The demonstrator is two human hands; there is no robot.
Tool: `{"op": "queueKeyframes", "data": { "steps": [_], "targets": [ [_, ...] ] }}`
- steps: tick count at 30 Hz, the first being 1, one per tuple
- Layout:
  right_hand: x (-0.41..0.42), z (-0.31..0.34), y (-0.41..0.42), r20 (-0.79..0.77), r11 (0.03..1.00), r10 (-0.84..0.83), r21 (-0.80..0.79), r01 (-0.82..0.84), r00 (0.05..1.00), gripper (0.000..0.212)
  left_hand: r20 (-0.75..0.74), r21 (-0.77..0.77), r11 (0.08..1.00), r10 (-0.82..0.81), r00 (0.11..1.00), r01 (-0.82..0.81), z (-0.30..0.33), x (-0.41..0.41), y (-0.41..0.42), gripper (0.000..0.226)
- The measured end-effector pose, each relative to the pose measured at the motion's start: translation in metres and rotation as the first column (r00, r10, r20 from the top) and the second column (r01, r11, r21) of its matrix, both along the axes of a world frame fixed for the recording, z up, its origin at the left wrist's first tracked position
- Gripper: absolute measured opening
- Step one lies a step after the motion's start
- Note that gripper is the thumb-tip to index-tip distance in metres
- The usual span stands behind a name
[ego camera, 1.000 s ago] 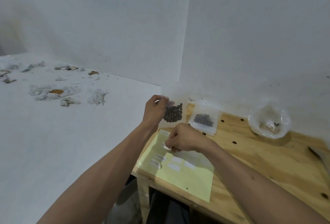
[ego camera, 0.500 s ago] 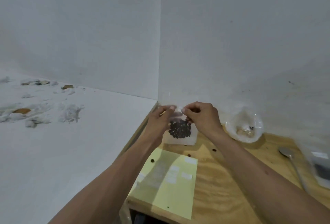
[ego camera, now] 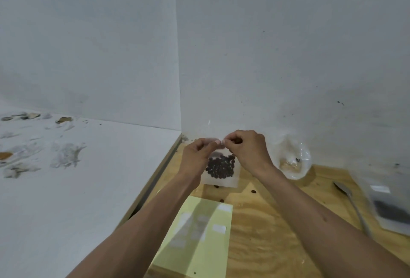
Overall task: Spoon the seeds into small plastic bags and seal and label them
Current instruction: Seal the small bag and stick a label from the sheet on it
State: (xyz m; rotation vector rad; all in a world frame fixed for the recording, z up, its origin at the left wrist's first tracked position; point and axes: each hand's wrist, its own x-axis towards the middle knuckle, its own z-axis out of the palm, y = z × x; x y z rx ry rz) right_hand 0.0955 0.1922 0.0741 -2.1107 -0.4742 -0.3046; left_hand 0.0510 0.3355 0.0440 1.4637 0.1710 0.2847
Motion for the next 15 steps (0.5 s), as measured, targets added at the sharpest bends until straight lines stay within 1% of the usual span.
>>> {"op": "queueKeyframes", "data": {
  "steps": [4, 5, 7, 8, 9, 10, 11, 12, 13, 15],
  "targets": [
    [0.001, -0.005, -0.001, -0.004, 1.000, -0.013, -0.005, 0.013, 1.000, 0.009, 0.017, -0.008, 0.999, 0.053, 0.998, -0.053, -0.001, 0.002, -0.004, 0.015],
    [0.002, -0.007, -0.001, 0.007, 0.998, -0.051, -0.021, 0.051, 0.999, 0.015, 0.024, 0.002, 0.998, 0.069, 0.997, -0.069, -0.001, 0.002, -0.005, 0.014],
    [0.002, -0.012, -0.005, 0.016, 0.982, -0.184, -0.027, 0.184, 0.983, 0.043, 0.037, 0.019, 0.996, 0.084, 0.996, -0.085, -0.002, 0.001, -0.006, 0.013],
    [0.002, -0.013, -0.007, -0.035, 0.975, -0.222, 0.020, 0.223, 0.974, 0.058, 0.042, 0.015, 0.997, 0.080, 0.996, -0.080, -0.002, 0.001, -0.006, 0.013],
    [0.003, -0.012, -0.010, -0.137, 0.969, -0.210, 0.101, 0.224, 0.968, 0.069, 0.047, 0.003, 0.998, 0.070, 0.996, -0.070, -0.001, 0.000, -0.006, 0.013],
    [0.004, -0.012, -0.012, -0.244, 0.961, -0.152, 0.189, 0.200, 0.958, 0.073, 0.050, -0.013, 0.998, 0.058, 0.997, -0.057, -0.001, 0.000, -0.006, 0.014],
    [0.005, -0.012, -0.014, -0.332, 0.952, -0.067, 0.261, 0.160, 0.941, 0.067, 0.050, -0.027, 0.999, 0.046, 0.998, -0.044, 0.000, 0.001, -0.005, 0.016],
    [0.006, -0.012, -0.016, -0.385, 0.943, 0.017, 0.312, 0.113, 0.923, 0.058, 0.051, -0.031, 0.999, 0.034, 0.998, -0.033, 0.000, 0.001, -0.005, 0.016],
    [0.006, -0.012, -0.018, -0.408, 0.936, 0.073, 0.344, 0.079, 0.910, 0.047, 0.052, -0.030, 0.999, 0.026, 0.998, -0.024, 0.000, 0.003, -0.006, 0.017],
    [0.006, -0.013, -0.019, -0.401, 0.920, 0.103, 0.387, 0.066, 0.910, 0.030, 0.053, -0.025, 1.000, 0.020, 0.998, -0.019, 0.000, 0.006, -0.009, 0.018]
  ]
}}
